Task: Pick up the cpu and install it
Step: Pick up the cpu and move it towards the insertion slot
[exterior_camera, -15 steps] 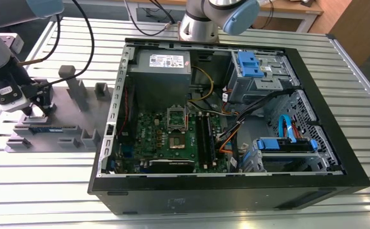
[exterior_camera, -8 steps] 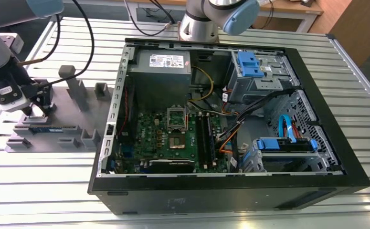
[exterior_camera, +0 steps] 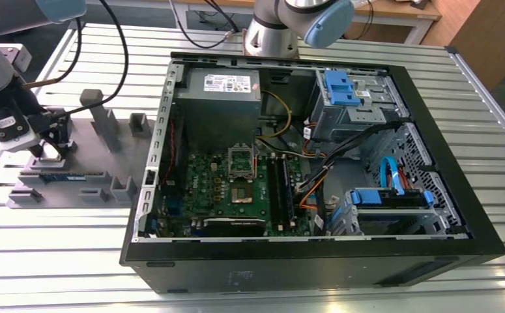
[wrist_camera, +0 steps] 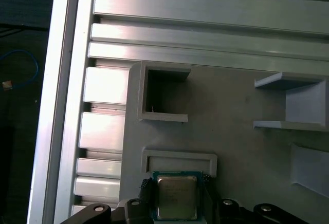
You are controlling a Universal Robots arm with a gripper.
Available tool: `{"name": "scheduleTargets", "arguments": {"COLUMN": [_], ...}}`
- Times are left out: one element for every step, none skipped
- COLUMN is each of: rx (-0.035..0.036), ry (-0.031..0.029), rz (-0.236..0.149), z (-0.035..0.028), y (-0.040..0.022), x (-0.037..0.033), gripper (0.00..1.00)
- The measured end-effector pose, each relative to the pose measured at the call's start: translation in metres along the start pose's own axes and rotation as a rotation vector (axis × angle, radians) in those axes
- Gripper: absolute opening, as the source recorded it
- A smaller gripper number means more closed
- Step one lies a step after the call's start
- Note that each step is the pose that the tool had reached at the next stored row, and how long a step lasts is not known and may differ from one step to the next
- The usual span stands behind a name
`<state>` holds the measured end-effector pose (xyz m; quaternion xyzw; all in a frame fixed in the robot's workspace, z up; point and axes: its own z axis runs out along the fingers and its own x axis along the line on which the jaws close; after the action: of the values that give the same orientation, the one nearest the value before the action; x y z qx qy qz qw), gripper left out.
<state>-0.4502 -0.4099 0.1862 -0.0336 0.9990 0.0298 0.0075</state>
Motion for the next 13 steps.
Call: {"name": "scheduleTargets", "arguments": {"rx": [0.0, 0.0, 0.0, 0.0, 0.0, 0.0, 0.0, 0.0, -0.0001, -0.0003, -0.001, -0.0016, -0.0019], "ry": [0.0, 0.0, 0.0, 0.0, 0.0, 0.0, 0.0, -0.0001, 0.0001, 0.0003, 0.0001, -0.0001, -0.0001], "rz": [0.0, 0.0, 0.0, 0.0, 0.0, 0.0, 0.0, 0.0, 0.0, 0.0, 0.0, 0.0, 0.0], "z": [0.0, 0.0, 0.0, 0.0, 0.0, 0.0, 0.0, -0.0001, -0.0006, -0.0014, -0.0022, -0.0033, -0.0045], "y": [0.0, 0.0, 0.0, 0.0, 0.0, 0.0, 0.0, 0.0, 0.0, 0.0001, 0.0002, 0.0003, 0.0003], "x": [0.0, 0.0, 0.0, 0.0, 0.0, 0.0, 0.0, 0.0, 0.0, 0.0001, 0.0001, 0.0, 0.0], "gripper": [0.47, 0.47, 0.47, 0.47, 0.47, 0.47, 0.47, 0.47, 0.47, 0.47, 0.47, 0.47, 0.47]}}
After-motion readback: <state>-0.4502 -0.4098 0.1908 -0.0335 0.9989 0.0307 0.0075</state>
